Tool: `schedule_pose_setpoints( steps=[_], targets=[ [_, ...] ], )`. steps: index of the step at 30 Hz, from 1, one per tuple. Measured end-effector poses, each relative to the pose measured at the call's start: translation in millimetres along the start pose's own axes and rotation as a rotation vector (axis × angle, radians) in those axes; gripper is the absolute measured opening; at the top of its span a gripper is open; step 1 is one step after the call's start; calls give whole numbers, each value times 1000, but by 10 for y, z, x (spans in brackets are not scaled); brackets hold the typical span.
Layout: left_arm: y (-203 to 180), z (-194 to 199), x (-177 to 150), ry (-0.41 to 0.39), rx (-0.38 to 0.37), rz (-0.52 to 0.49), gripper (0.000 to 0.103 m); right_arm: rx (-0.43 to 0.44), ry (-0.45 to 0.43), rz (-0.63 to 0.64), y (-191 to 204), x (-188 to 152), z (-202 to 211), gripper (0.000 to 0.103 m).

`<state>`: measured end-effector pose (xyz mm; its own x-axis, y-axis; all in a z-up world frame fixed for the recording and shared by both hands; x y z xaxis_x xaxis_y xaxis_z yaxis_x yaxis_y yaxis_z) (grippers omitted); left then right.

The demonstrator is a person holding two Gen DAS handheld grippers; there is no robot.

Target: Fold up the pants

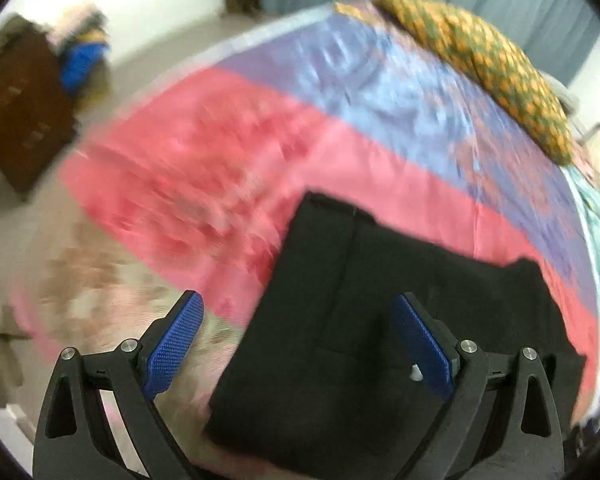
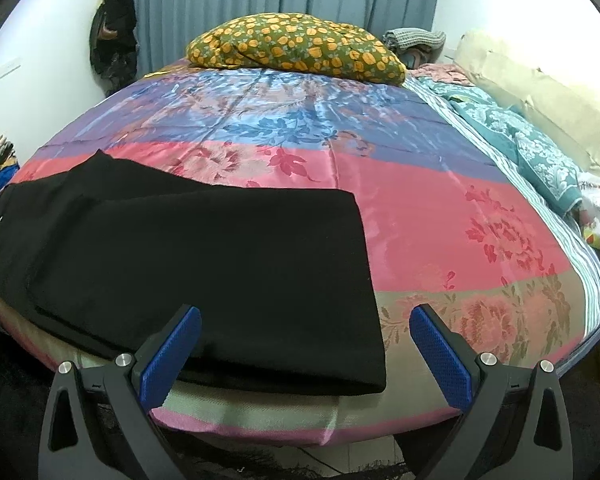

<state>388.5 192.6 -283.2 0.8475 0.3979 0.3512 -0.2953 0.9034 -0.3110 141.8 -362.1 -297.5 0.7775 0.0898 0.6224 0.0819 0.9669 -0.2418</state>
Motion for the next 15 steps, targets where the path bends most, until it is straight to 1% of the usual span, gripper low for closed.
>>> schedule_pose_setpoints(
  steps=[1,2,3,5,7,10,14,15],
  targets=[
    [22,-123,-44,45,-17,0,97,-8,-2,-5,-15,10,9,103],
    [37,-263,-100,94,-53,16,101,-15,-4,-7,-26,19,18,103],
    [46,-331,-115,114,-90,40,103,-19,-4,-7,-27,24,22,103],
    [21,-339,-55,96,-141,56,103,-19,4,1,-12,19,16,103],
    [-14,-364,-39,124,-157,61,103,-15,17,14,26,0,-7,103],
    [-53,-390,-25,163,-155,56,103,-7,34,31,90,-24,-60,103],
    [-20,-401,-54,189,-150,42,102,1,23,28,145,19,-78,103],
    [-26,-386,-67,190,-135,44,96,3,18,29,157,35,-75,103]
  ],
)
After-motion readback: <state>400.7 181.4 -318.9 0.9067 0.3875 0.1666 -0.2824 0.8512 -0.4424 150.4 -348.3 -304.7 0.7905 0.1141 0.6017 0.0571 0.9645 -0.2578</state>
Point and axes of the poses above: each gripper's, at about its wrist camera, not at the fingertips, and z roughly against the way its jaws point, y to its left, x to its top, the point moved 10 cm from there along -z, roughly the way its jaws point, and after that the axes turned 13 degrees about z, right-handed, at the moved point
